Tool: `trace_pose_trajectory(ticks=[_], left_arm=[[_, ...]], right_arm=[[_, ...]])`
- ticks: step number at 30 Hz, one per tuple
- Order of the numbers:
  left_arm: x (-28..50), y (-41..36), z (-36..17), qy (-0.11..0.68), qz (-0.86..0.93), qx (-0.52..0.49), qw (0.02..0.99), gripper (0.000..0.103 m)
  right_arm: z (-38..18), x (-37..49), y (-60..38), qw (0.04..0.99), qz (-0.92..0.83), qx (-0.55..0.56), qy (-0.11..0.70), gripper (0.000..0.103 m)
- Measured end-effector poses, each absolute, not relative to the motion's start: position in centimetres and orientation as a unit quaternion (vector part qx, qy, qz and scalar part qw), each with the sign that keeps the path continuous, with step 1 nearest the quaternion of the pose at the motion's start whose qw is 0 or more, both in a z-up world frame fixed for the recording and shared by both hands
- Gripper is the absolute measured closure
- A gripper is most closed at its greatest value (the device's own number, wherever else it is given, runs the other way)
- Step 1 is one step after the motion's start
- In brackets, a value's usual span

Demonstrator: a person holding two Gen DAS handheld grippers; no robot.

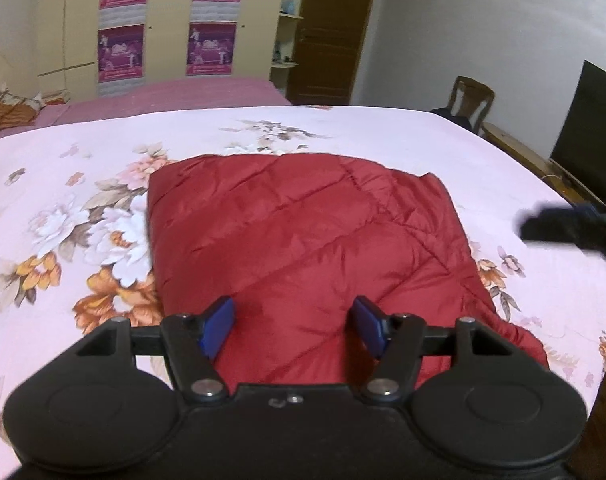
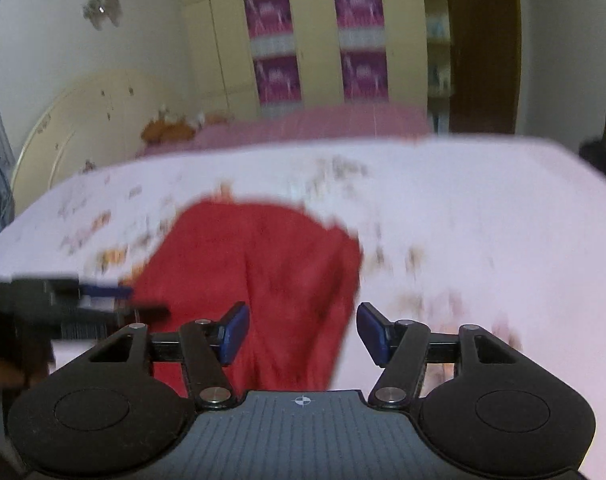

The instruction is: Fold large clothes

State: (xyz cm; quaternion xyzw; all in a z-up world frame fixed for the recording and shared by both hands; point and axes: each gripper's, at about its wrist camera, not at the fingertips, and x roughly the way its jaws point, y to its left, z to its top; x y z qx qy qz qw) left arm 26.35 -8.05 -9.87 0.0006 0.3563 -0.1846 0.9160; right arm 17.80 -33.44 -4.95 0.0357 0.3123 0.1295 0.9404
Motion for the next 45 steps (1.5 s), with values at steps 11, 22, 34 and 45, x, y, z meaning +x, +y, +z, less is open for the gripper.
trace_pose_trajectory(ticks=[11,22,34,45], left_arm=[[30.2,-8.7,-10.0,0.357,-0.204,-0.001,0.912,0.038],[33.7,-8.7,-11.7,0.362,-0.192,-0.010,0.912,0.030],[35.9,-8.7,-13.0,0.375,-0.188,0.010,0.907,0.032],[34.2,-7.3,-11.1,0.388,-0.209,-0.018,0.898,0.031]], right_arm=[[-10.5,29.1,-27.5,0.938,0.080,0.021,0.335,0.062],[-16.6,31.0,-29.0,0.935,0.014,0.017,0.353,0.062],[-17.7,32.3,-31.1,0.921,0.011,0.066,0.383,0.062],[-12.2,25.4,-30.4,0.936,0.004,0.062,0.346,0.061]])
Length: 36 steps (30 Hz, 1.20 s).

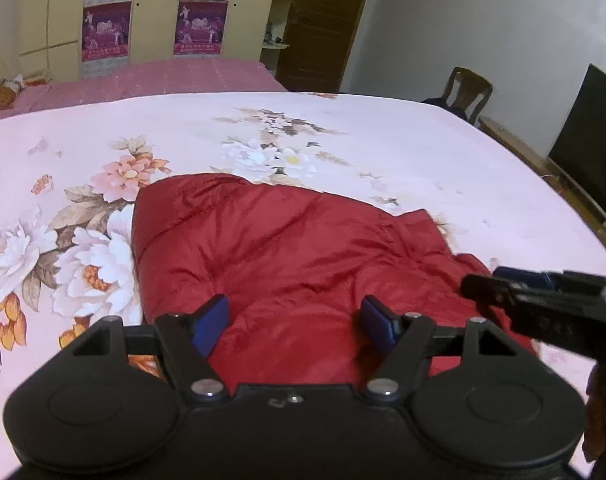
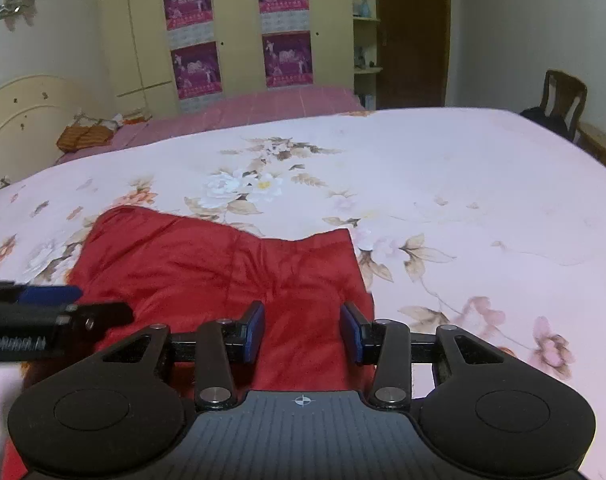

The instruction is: Fold large clothes

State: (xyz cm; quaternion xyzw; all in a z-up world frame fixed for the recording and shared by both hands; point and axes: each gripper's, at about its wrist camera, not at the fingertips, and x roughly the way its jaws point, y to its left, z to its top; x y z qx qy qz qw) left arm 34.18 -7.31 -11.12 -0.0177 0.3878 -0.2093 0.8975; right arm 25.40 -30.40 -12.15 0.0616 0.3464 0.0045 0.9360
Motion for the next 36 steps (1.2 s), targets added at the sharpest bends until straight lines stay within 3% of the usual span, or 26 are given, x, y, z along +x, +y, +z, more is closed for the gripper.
trace_pose_trajectory(ticks=[19,26,33,34,35,36], left_arm=[[24.9,-7.0,-10.7,0.414,-0.240,0.034,0.878,0.028],[24.6,-6.8,-12.3,0.428,-0.217,0.022,0.877,0.020],[25.6,-6.0,-11.2,0.450,-0.187,-0.031,0.872,0.015],[25.7,-5.9,-11.0,0.452,-0.183,-0.041,0.872,0.015],[25.9,-5.7,-10.9,0.452,-0.178,-0.048,0.873,0.015],[26.0,-5.7,-10.7,0.451,-0.175,-0.053,0.873,0.014]], right_arm=[[-14.1,16.1,-32.9,0.901,0.072,0.048,0.424,0.061],[-16.0,15.9,-33.7,0.881,0.102,0.049,0.460,0.062],[-13.4,17.6,-37.0,0.872,0.133,0.122,0.456,0.061],[-13.1,17.9,-37.5,0.872,0.134,0.138,0.450,0.040],[-12.9,18.2,-37.8,0.875,0.130,0.150,0.442,0.005],[-12.6,18.5,-38.1,0.880,0.129,0.158,0.429,0.000]])
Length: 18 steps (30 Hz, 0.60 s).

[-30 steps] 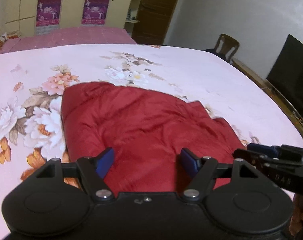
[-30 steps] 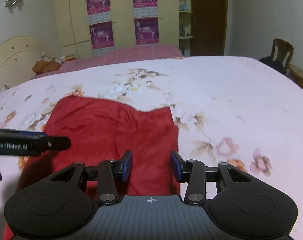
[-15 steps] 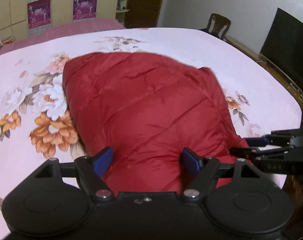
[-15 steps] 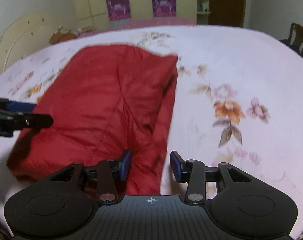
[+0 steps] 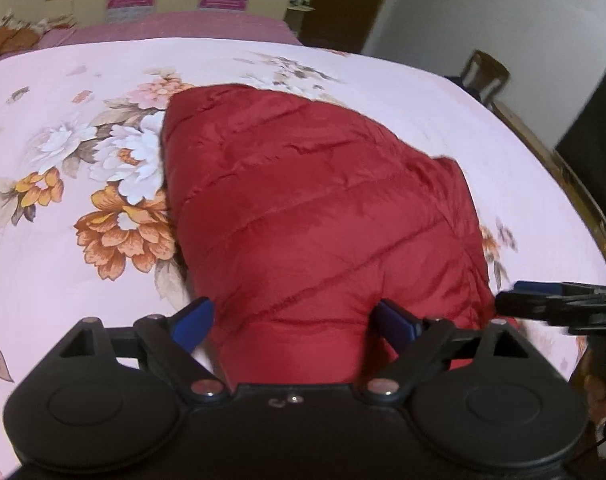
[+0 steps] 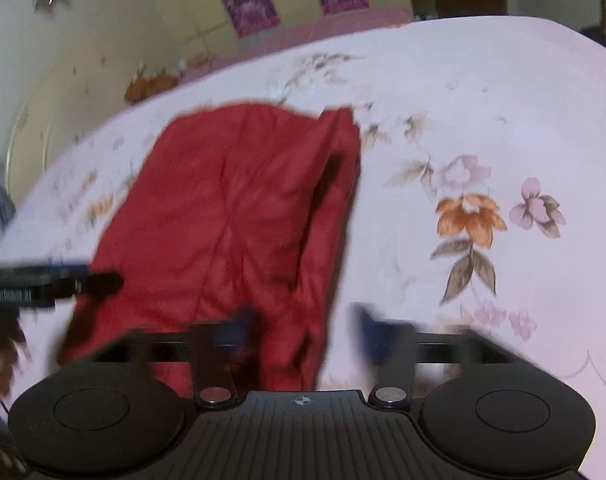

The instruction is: Fold large clothes

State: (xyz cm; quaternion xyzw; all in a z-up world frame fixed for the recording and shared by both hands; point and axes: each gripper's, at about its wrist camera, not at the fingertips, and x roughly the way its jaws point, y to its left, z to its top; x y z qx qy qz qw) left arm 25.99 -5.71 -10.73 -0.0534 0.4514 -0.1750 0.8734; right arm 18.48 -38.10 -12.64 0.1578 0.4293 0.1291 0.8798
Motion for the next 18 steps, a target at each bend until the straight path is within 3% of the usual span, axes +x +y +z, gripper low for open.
trace_pose_trajectory(ticks=[8,18], left_arm=[[28.2,-4.3,-10.7,0.457,-0.144,-0.122,0.869,0.013],[30.4,-4.3,-12.9,0.477,-0.149,-0.163,0.851,0.002]], right_arm=[[-12.8,23.3,-38.3,0.866,0.156,0.216,0.424,0.000],[-16.9,28.3,-37.9,0.823,0.197,0.286,0.451,0.000]])
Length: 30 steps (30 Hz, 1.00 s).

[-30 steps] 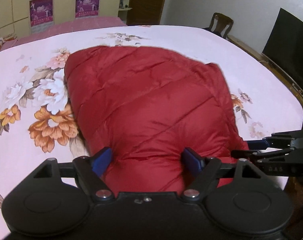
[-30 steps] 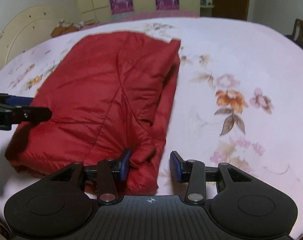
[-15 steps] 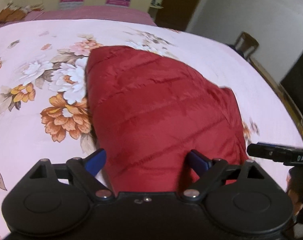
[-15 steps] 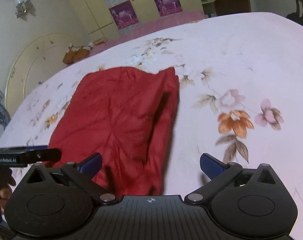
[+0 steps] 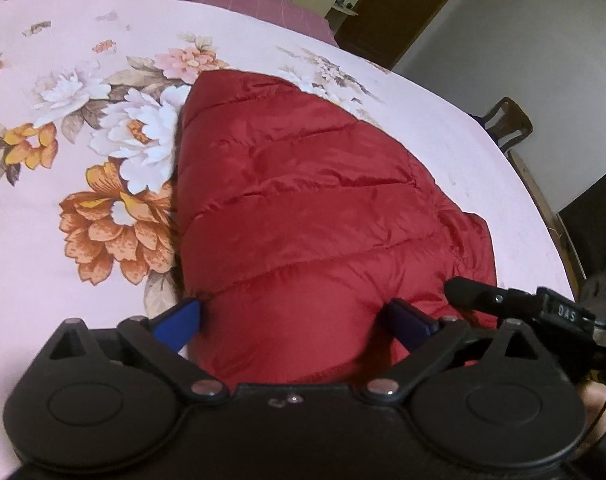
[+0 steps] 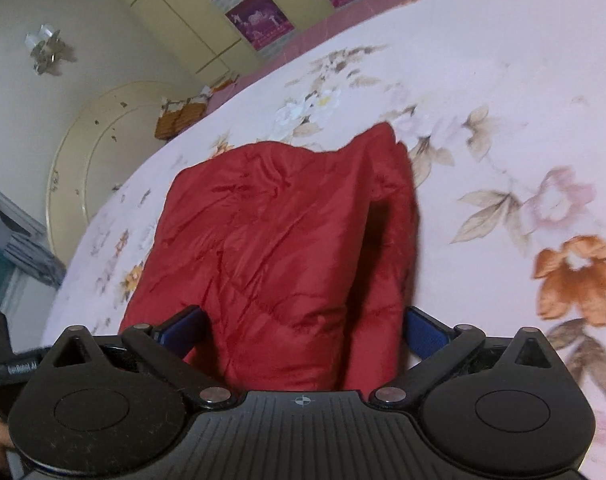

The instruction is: Fold large clothes

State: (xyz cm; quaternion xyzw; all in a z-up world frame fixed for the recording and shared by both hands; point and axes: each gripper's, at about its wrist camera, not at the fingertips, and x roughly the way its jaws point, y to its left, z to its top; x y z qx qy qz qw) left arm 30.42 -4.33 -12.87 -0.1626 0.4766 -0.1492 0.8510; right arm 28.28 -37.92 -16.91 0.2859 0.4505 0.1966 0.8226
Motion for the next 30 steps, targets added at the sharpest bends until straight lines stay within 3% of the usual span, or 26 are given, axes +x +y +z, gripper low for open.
trace_pose_trajectory(ticks=[7,8,9,17,23,30], left_arm=[[31.1,-4.9,-14.0,0.480,-0.156,-0.167,0.847,0.002],[31.0,-4.9,-13.9,0.479,-0.156,-0.166,0.848,0.004],[31.0,-5.0,-13.9,0.477,-0.155,-0.164,0.849,0.006],[30.2,-4.7,-12.8,0.457,-0.157,-0.166,0.860,0.026],[29.9,-3.7,-11.0,0.437,-0.159,-0.164,0.870,0.041],[29.4,0.3,-7.5,0.414,-0.138,-0.152,0.887,0.042]], right_arm=[[-17.8,29.4,-37.1,0.818,0.217,0.279,0.454,0.003],[-17.8,29.4,-37.0,0.818,0.219,0.277,0.454,0.017],[-17.8,29.5,-36.9,0.811,0.226,0.285,0.457,0.024],[-17.1,29.2,-37.1,0.796,0.244,0.315,0.455,0.059],[-15.5,29.0,-36.0,0.796,0.257,0.326,0.441,0.063],[-13.4,29.9,-31.8,0.787,0.284,0.344,0.425,0.063]])
